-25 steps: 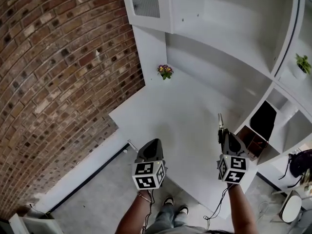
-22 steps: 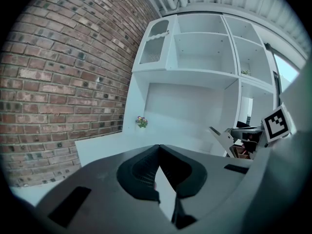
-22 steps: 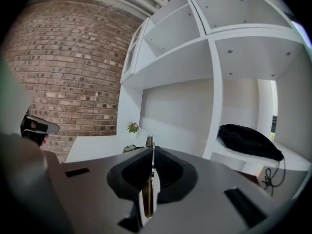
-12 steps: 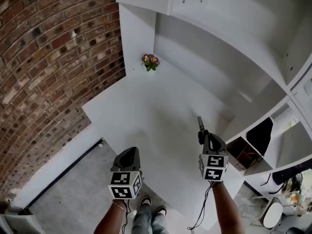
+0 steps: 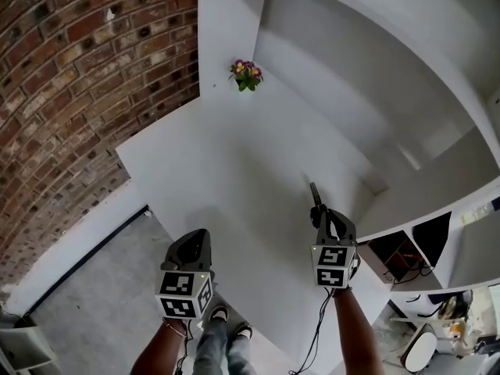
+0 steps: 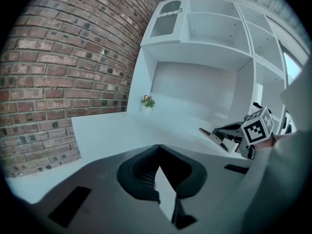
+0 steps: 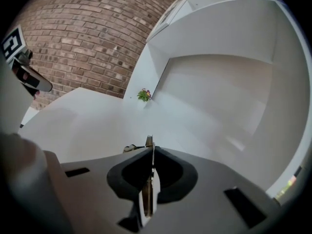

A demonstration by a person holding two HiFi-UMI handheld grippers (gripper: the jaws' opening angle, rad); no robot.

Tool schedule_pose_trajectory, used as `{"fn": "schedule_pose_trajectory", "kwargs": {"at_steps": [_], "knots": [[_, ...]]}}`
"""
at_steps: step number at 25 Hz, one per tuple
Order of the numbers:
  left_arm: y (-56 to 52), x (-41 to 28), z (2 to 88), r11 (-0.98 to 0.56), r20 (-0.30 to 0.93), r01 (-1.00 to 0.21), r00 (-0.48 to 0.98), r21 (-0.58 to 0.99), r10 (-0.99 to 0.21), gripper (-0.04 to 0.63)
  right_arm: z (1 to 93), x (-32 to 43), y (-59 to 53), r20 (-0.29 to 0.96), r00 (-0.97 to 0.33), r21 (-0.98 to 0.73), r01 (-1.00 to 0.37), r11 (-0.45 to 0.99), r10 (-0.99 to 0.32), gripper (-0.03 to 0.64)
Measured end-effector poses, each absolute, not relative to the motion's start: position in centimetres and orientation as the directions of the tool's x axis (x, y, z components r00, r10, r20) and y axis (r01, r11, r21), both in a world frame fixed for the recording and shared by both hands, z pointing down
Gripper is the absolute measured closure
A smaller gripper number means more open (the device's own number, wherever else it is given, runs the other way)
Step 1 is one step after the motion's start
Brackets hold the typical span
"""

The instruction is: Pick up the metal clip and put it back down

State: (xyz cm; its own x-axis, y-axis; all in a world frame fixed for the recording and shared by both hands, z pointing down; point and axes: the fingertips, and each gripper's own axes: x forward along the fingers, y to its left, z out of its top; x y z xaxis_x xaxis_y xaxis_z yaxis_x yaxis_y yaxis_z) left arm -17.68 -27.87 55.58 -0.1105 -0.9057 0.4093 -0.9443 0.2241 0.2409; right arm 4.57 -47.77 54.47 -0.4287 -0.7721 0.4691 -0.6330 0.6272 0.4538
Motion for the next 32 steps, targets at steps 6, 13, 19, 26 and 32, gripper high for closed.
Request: {"fn": "schedule_pose_trajectory", "kwargs": {"at_steps": [6, 13, 19, 26, 32], "knots": [[-27.6, -18.8, 56.4, 0.242, 0.423, -0.939, -0.122, 0.243, -0.898, 0.594, 57.2, 4.2, -48.7, 0.503, -0.412, 0.480, -0.598, 0.642, -0.760, 0.611], [-28.2, -19.4, 57.0, 0.253, 0.434, -0.935, -0.126, 0.249, -0.892, 0.594, 58.0, 3.6, -49.2, 0.533, -0.395, 0.535, -0.528, 0.659, -0.749, 0.611], [-28.5, -19.2, 57.7, 0.263, 0.446, -0.929, -0.126, 0.260, -0.886, 0.594, 59.1, 2.7, -48.8, 0.558, -0.375, 0.587, -0.451, 0.672, -0.740, 0.609], [-28.4, -19.7, 58.0, 0.281, 0.449, -0.922, -0.139, 0.266, -0.882, 0.594, 59.3, 2.4, -48.4, 0.563, -0.380, 0.583, -0.447, 0.678, -0.734, 0.607], [-28.2, -19.7, 58.2, 0.292, 0.451, -0.916, -0.146, 0.273, -0.880, 0.594, 59.4, 2.3, -48.0, 0.567, -0.397, 0.571, -0.442, 0.692, -0.722, 0.604]]}}
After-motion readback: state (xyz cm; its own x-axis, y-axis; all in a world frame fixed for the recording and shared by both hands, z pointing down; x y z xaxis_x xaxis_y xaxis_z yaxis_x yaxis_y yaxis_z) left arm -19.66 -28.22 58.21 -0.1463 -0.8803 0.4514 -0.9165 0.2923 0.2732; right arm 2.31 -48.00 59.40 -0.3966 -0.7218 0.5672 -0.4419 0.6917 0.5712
